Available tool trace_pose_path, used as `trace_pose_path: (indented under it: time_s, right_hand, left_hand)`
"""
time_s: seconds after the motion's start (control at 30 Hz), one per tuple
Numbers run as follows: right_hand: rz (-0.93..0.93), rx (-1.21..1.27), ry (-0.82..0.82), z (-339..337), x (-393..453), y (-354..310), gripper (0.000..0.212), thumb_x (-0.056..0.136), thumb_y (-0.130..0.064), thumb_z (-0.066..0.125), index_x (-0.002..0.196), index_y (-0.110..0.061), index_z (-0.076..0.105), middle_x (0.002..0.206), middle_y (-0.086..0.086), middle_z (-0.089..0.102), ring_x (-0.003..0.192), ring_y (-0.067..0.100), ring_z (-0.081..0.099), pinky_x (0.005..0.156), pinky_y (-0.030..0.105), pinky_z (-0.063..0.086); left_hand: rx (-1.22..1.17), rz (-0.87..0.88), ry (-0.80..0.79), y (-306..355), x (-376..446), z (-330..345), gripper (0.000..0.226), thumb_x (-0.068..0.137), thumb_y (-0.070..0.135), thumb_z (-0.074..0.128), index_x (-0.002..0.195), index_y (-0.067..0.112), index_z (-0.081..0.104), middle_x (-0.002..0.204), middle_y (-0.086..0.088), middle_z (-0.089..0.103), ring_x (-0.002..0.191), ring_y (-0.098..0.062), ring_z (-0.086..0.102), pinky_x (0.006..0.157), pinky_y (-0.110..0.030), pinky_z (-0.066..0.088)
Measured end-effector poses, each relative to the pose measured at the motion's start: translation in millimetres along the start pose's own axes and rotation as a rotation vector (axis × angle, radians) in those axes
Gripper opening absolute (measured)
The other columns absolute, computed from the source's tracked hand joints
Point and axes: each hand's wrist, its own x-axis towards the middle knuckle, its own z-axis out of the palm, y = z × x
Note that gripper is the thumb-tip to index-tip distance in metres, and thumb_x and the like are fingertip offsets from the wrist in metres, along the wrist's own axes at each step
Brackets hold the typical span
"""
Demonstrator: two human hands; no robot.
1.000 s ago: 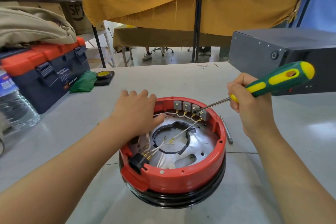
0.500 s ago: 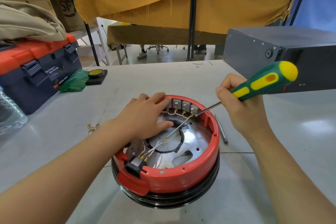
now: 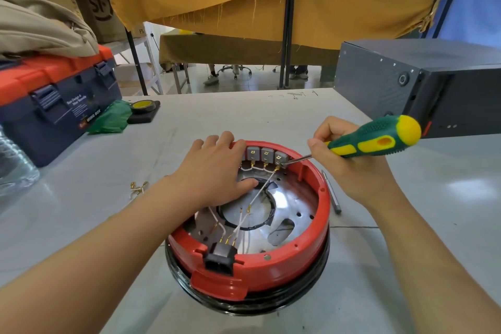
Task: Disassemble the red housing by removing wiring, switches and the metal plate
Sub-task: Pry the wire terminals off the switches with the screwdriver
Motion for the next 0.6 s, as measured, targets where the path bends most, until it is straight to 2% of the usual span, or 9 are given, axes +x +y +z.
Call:
trace_pose_path:
  time_s: [0.07, 0.17, 0.3, 0.43, 0.6]
  right_hand:
    - [-0.004, -0.015, -0.004, -0.8, 0.3, 1.6, 0.024, 0.083, -0.013, 0.060, 0.062, -0.015, 0.049, 0.050, -0.017, 0.051, 0.046, -0.001, 0.047, 0.046, 0.005, 0.032]
    - [0.019, -0.029, -0.009, -1.0, 0.3, 3.4, 0.027, 0.086, -0.006, 0.061, 0.063, -0.009, 0.049, 0.050, -0.014, 0.049, 0.046, 0.000, 0.045, 0.046, 0.006, 0.032]
    - [0.043, 0.000, 0.013, 2.3, 0.1, 2.4, 0.024, 0.081, -0.020, 0.054, 0.062, -0.008, 0.045, 0.049, -0.009, 0.046, 0.045, 0.003, 0.042, 0.045, 0.008, 0.030]
    - [0.104, 0.022, 0.053, 2.8, 1.2, 5.9, 0.025, 0.080, -0.024, 0.052, 0.062, -0.011, 0.043, 0.048, -0.010, 0.044, 0.047, 0.004, 0.040, 0.046, 0.011, 0.030]
    - [0.181, 0.113, 0.070, 2.5, 3.6, 14.5, 0.024, 0.078, -0.028, 0.052, 0.063, -0.012, 0.043, 0.049, -0.006, 0.038, 0.049, 0.009, 0.034, 0.048, 0.020, 0.030]
  left_hand:
    - [-0.049, 0.042, 0.029, 1.8, 2.1, 2.3, 0.075, 0.085, 0.067, 0.040, 0.141, 0.019, 0.028, 0.152, -0.005, 0.022, 0.138, -0.027, 0.026, 0.112, -0.042, 0.024]
    - [-0.147, 0.107, -0.008, 1.7, 1.8, 8.1, 0.083, 0.085, 0.068, 0.038, 0.150, 0.023, 0.011, 0.159, 0.003, 0.009, 0.144, -0.022, 0.012, 0.117, -0.042, 0.015]
    - [-0.191, 0.125, -0.025, -2.5, 1.3, 13.4, 0.086, 0.084, 0.069, 0.038, 0.151, 0.026, 0.007, 0.159, 0.005, 0.006, 0.145, -0.021, 0.010, 0.116, -0.041, 0.013]
    - [-0.242, 0.128, -0.022, -2.9, 1.3, 13.3, 0.083, 0.083, 0.068, 0.039, 0.150, 0.029, 0.010, 0.159, 0.006, 0.008, 0.144, -0.020, 0.010, 0.116, -0.041, 0.012]
    - [-0.270, 0.129, -0.022, -3.1, 1.2, 13.1, 0.081, 0.082, 0.067, 0.040, 0.149, 0.031, 0.012, 0.159, 0.006, 0.011, 0.144, -0.021, 0.011, 0.116, -0.042, 0.013]
